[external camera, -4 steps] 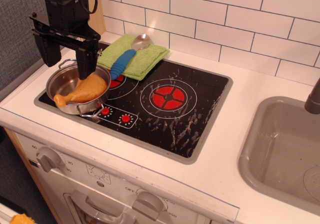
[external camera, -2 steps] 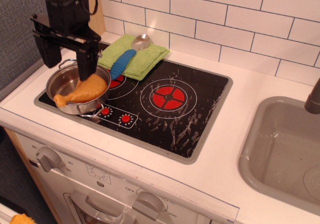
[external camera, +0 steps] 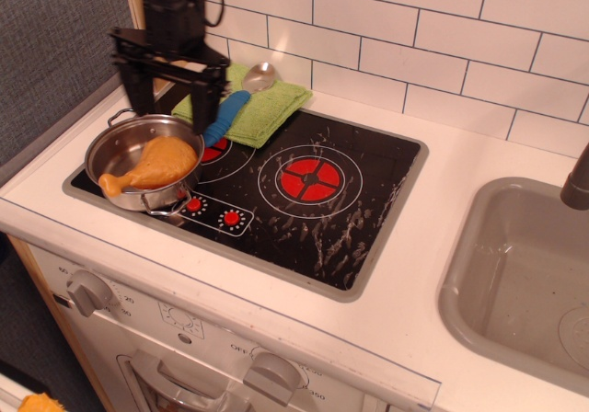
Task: Move the blue spoon to the front right corner.
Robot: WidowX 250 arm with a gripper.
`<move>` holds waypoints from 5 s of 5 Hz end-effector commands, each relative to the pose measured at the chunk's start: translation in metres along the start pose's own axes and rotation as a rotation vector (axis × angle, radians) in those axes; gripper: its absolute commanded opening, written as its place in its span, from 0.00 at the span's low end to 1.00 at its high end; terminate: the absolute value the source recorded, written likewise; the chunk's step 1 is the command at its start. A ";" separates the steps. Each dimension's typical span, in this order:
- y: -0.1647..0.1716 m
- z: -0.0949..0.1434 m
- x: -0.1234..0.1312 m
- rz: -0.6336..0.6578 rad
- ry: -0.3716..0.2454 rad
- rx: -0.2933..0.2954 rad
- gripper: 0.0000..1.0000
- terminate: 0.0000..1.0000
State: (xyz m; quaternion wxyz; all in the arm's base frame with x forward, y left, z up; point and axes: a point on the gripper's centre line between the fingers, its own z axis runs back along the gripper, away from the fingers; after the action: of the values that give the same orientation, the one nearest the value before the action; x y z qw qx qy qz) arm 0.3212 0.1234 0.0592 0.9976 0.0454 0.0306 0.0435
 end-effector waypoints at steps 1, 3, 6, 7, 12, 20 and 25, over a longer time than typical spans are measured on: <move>-0.005 -0.002 0.054 0.000 -0.025 0.031 1.00 0.00; -0.006 -0.004 0.068 0.016 -0.034 0.039 1.00 0.00; -0.004 -0.008 0.070 0.031 -0.014 0.026 1.00 0.00; -0.004 -0.012 0.070 0.033 -0.003 0.020 1.00 0.00; -0.004 -0.005 0.068 0.039 -0.002 0.002 0.00 0.00; -0.154 0.012 -0.067 -0.248 -0.012 -0.051 0.00 0.00; -0.156 -0.009 -0.071 -0.202 0.069 -0.047 1.00 0.00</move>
State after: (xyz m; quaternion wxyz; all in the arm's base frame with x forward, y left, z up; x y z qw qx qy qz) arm 0.2590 -0.0360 0.0248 0.9939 0.0206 0.0941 -0.0541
